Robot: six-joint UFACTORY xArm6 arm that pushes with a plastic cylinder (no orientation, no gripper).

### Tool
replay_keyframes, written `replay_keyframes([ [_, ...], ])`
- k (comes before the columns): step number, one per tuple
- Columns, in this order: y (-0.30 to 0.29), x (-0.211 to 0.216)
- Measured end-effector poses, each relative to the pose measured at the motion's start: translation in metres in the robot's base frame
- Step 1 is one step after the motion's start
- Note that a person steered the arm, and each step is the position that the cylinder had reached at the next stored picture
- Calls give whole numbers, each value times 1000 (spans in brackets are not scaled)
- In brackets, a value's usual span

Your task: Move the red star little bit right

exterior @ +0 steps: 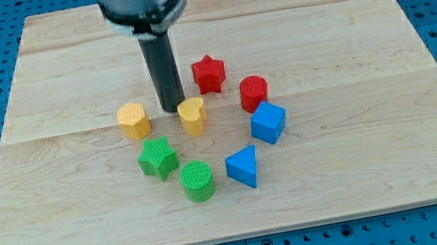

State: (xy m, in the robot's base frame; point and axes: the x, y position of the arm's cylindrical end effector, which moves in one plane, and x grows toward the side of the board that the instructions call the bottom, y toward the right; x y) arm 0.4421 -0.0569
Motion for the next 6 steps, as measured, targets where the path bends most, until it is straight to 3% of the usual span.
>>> replay_keyframes([
  [2,1,-46],
  [3,43,-56],
  [4,85,-53],
  [6,137,2],
])
